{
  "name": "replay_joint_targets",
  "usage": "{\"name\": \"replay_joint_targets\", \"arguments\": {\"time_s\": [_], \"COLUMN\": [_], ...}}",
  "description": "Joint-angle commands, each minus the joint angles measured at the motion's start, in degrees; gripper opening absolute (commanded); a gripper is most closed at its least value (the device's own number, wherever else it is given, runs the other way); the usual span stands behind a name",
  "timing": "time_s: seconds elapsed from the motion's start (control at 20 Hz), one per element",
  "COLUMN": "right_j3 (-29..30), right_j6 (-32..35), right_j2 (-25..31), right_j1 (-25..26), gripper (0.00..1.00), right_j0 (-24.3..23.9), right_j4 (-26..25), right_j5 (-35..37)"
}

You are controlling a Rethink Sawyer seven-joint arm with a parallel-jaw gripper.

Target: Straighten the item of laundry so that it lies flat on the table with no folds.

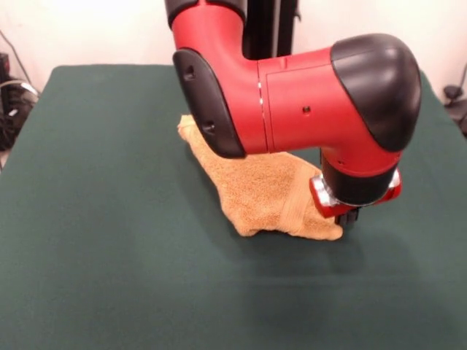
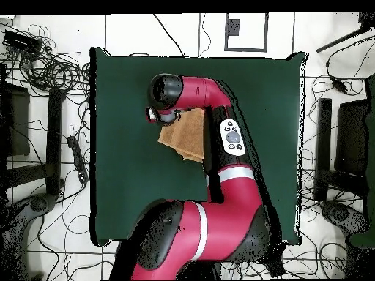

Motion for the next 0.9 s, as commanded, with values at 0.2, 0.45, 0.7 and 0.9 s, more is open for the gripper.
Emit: {"name": "replay_joint_targets", "arguments": {"time_s": [0.2,0.45,0.7,0.9], "right_j3": [2.46,7.81,9.64,10.02], "right_j6": [4.36,6.22,6.77,8.12], "right_j2": [1.24,1.41,0.77,-0.18], "right_j1": [5.78,3.30,1.99,1.50], "gripper": [0.00,0.00,0.00,0.00], "right_j0": [2.34,1.19,1.16,1.71], "right_j4": [0.55,0.67,0.50,0.94], "right_j5": [-3.00,-11.08,-11.73,-9.41]}}
